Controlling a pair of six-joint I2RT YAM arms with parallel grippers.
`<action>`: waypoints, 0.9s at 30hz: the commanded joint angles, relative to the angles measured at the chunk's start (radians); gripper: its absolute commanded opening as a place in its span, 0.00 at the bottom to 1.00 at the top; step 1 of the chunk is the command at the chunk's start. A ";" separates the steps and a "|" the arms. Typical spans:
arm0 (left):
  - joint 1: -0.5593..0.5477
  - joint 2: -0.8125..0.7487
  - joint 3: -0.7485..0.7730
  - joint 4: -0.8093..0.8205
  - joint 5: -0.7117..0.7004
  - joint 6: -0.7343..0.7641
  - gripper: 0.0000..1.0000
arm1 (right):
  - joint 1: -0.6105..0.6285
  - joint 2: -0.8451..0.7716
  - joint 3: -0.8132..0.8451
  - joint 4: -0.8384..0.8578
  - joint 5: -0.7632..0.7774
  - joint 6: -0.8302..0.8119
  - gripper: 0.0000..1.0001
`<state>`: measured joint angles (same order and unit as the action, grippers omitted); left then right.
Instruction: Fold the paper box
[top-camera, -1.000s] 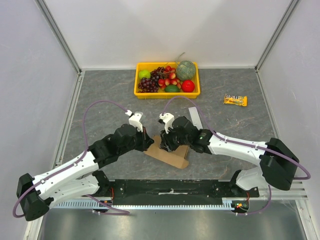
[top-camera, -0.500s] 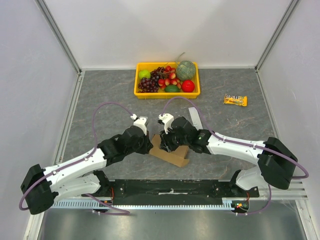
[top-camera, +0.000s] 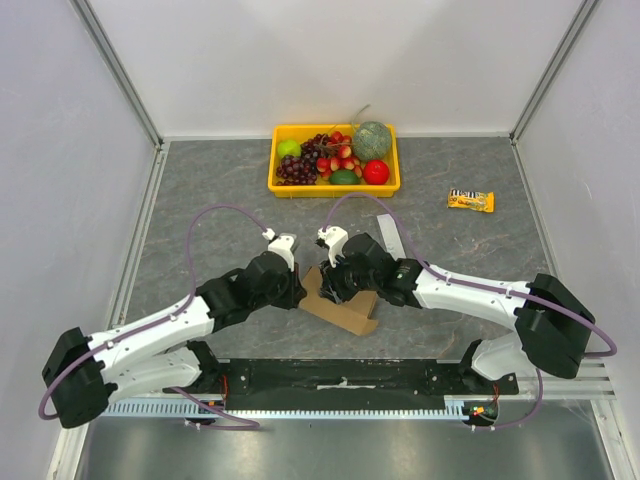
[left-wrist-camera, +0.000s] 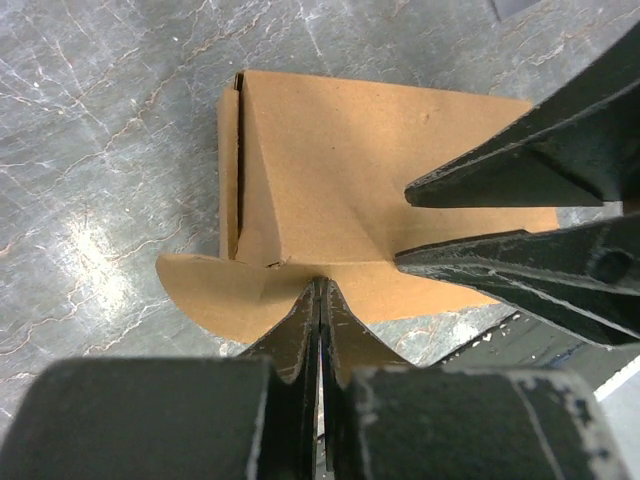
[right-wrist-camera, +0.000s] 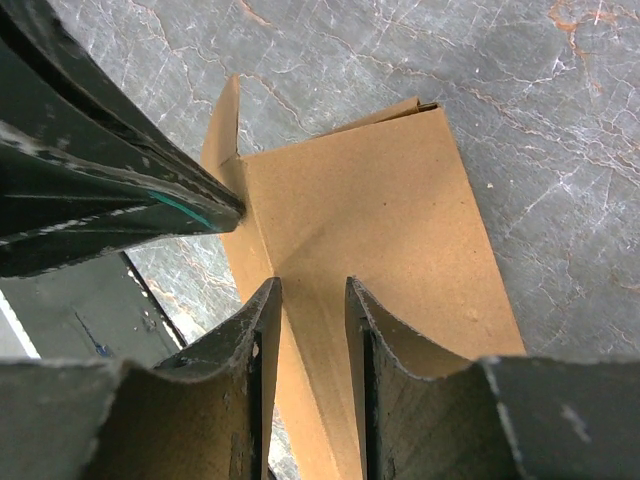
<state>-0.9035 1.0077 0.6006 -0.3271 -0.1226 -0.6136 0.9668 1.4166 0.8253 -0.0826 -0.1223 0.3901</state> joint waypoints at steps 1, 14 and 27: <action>0.000 -0.095 0.039 0.003 -0.029 -0.009 0.02 | 0.004 0.018 -0.012 -0.057 0.026 -0.016 0.38; 0.011 0.035 0.093 0.020 -0.129 0.014 0.02 | 0.004 0.012 -0.017 -0.052 0.018 -0.011 0.38; 0.011 0.057 0.064 -0.024 -0.130 0.017 0.02 | 0.004 0.010 -0.014 -0.049 0.021 -0.005 0.38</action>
<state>-0.8959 1.1278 0.6659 -0.3523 -0.2256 -0.6125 0.9668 1.4265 0.8078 -0.1375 -0.1146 0.3916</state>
